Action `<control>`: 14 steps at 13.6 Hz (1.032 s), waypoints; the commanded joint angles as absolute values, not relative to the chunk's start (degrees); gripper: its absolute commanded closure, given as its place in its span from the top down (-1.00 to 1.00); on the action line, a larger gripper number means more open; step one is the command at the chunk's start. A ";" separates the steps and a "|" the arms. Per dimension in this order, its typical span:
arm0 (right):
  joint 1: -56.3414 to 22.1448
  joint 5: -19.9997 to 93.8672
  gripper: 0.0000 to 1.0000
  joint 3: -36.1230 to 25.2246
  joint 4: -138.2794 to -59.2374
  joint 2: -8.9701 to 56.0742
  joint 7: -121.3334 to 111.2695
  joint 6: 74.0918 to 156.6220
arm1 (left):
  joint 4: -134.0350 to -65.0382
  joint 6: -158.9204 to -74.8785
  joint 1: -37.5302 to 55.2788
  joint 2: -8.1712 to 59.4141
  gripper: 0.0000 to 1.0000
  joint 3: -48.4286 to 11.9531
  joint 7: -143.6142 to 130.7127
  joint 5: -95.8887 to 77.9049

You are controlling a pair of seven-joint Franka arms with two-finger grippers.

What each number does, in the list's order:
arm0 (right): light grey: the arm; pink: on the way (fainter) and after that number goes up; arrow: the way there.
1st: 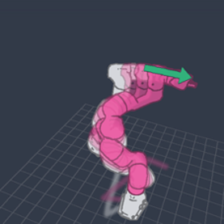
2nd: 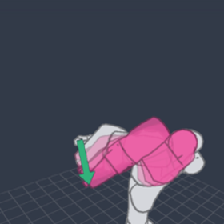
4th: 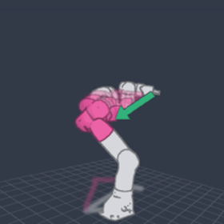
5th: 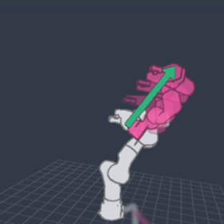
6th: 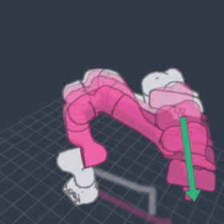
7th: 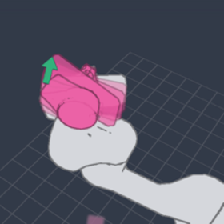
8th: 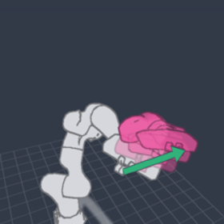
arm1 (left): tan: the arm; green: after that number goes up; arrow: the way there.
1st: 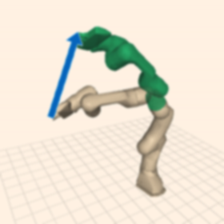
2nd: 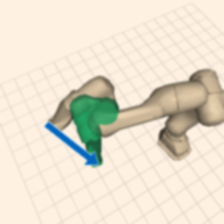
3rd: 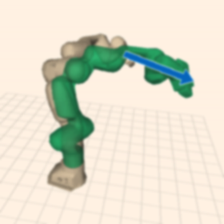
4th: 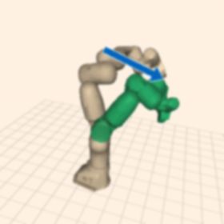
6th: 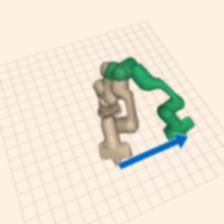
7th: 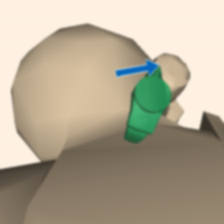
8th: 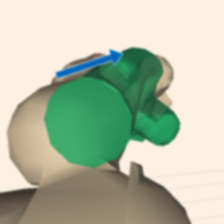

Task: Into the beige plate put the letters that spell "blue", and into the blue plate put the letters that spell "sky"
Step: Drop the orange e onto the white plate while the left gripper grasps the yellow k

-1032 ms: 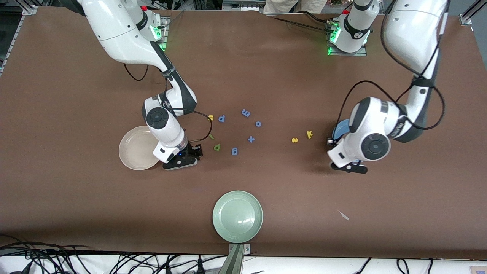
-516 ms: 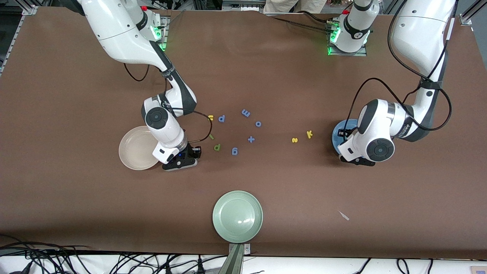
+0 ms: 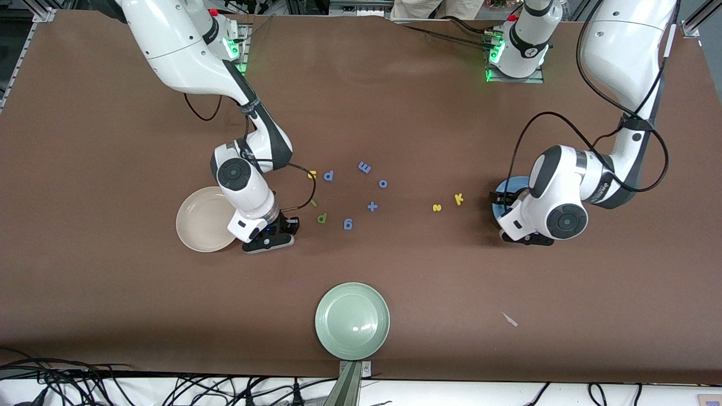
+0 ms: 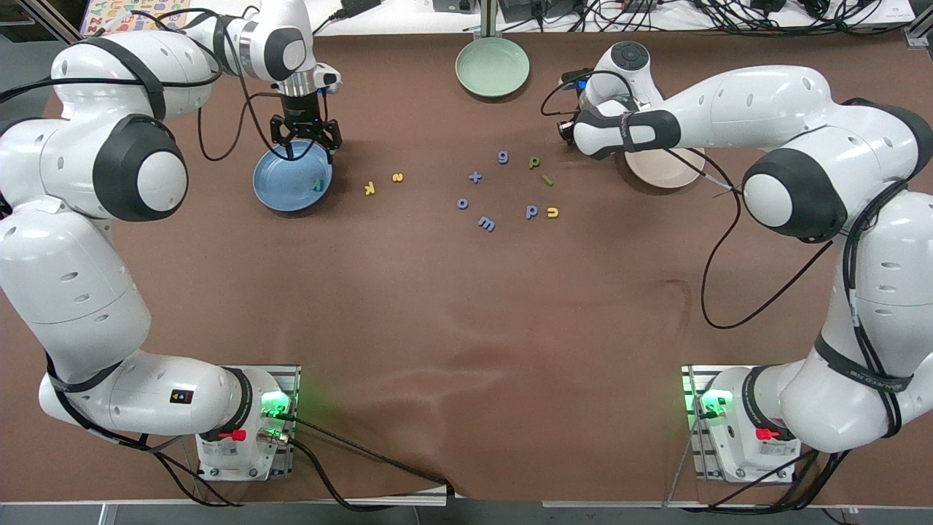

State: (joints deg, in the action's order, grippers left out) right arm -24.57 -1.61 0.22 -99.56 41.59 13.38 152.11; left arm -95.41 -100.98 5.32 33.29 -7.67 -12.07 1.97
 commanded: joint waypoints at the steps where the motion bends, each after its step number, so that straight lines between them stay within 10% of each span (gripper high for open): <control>1: -24.35 -3.07 -0.82 -1.49 -97.74 39.39 10.56 145.06 | -95.71 -101.34 5.54 32.78 1.00 -8.52 -17.04 -1.91; 7: -21.89 -2.20 -0.82 -8.78 -99.48 31.13 -10.08 131.23 | -103.96 -117.65 10.45 32.34 1.00 -9.32 -25.65 -3.96; 10: -21.01 -2.02 -0.79 -9.49 -115.33 24.81 -11.34 141.53 | -113.34 -131.70 11.42 30.15 1.00 -9.32 -26.19 -3.87; 11: -21.01 -2.02 -0.62 -10.01 -120.62 23.22 -11.08 146.81 | -115.03 -134.18 11.43 30.06 1.00 -9.32 -25.76 -3.87; 14: -21.01 -2.02 0.73 -10.02 -122.70 20.93 -10.37 146.53 | -115.31 -134.73 11.51 30.06 0.95 -9.32 -25.75 -3.87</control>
State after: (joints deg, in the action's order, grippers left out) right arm -20.51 -2.38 -9.81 -119.25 25.84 -10.30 146.99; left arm -112.98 -133.91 11.50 32.85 -9.50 -25.99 -3.45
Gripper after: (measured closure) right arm 0.564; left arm 0.000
